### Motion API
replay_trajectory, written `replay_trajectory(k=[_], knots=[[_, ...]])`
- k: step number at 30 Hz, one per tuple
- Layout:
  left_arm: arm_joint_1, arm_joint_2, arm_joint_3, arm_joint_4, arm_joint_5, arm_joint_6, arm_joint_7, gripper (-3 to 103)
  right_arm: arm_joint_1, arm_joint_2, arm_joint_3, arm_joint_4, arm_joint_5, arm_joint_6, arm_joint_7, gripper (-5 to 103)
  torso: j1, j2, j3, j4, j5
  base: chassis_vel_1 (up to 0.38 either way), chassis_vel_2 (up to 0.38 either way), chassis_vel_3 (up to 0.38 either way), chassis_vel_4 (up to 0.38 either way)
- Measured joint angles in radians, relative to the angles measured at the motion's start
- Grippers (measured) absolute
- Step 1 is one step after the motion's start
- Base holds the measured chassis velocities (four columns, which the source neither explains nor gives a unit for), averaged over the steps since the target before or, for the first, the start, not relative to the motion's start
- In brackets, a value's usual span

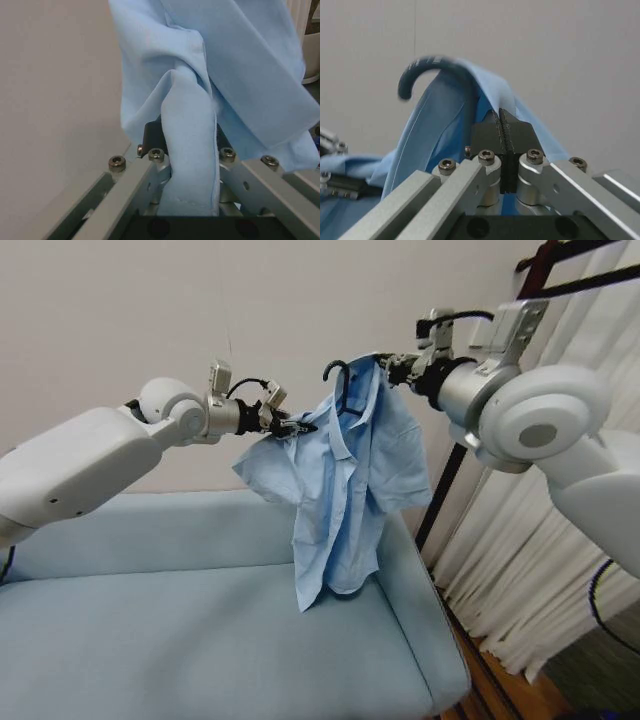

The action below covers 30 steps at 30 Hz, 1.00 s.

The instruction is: Pick up the clothes from the sofa and hang them on the clothes hanger.

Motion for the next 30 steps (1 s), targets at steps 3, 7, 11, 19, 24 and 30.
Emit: replay_trajectory(k=[3, 7, 11, 19, 24, 30], knots=[[-0.004, 0.002, -0.001, -0.004, -0.006, 0.002, -0.002, 10, -0.021, -0.006, -0.010, 0.012, -0.008, -0.001, -0.006, 0, 0.000, 0.000, 0.000, -0.0001, -0.0003, 0.000, 0.000, 0.000, 0.000], [-0.005, 0.013, -0.001, -0.012, -0.010, 0.003, -0.005, 10, -0.034, -0.019, -0.017, 0.009, -0.032, -0.007, -0.028, 0, 0.000, 0.000, 0.000, 0.0001, -0.0003, 0.000, 0.000, 0.000, 0.000], [-0.008, 0.024, -0.001, -0.012, -0.011, 0.003, -0.004, 10, -0.034, -0.043, -0.014, 0.012, -0.035, -0.025, -0.061, 7, 0.000, 0.000, 0.000, 0.0001, -0.0003, 0.000, 0.000, 0.000, 0.000], [-0.003, 0.028, -0.036, 0.021, -0.011, -0.004, -0.005, 10, -0.024, -0.101, 0.007, 0.052, 0.026, -0.008, -0.078, 33, 0.000, 0.000, 0.000, 0.0000, -0.0004, 0.000, 0.000, 0.000, 0.000], [0.009, 0.046, -0.062, 0.016, -0.011, -0.006, 0.011, 10, -0.003, -0.127, 0.015, -0.017, 0.023, -0.005, -0.136, 55, 0.000, 0.000, 0.000, 0.0000, -0.0003, 0.000, 0.000, 0.000, 0.000], [0.018, 0.082, -0.070, 0.002, -0.008, -0.022, 0.056, 10, 0.012, -0.155, 0.014, -0.209, -0.047, -0.039, -0.517, 77, 0.000, 0.000, 0.000, 0.0000, -0.0003, 0.000, 0.000, 0.000, 0.000]])
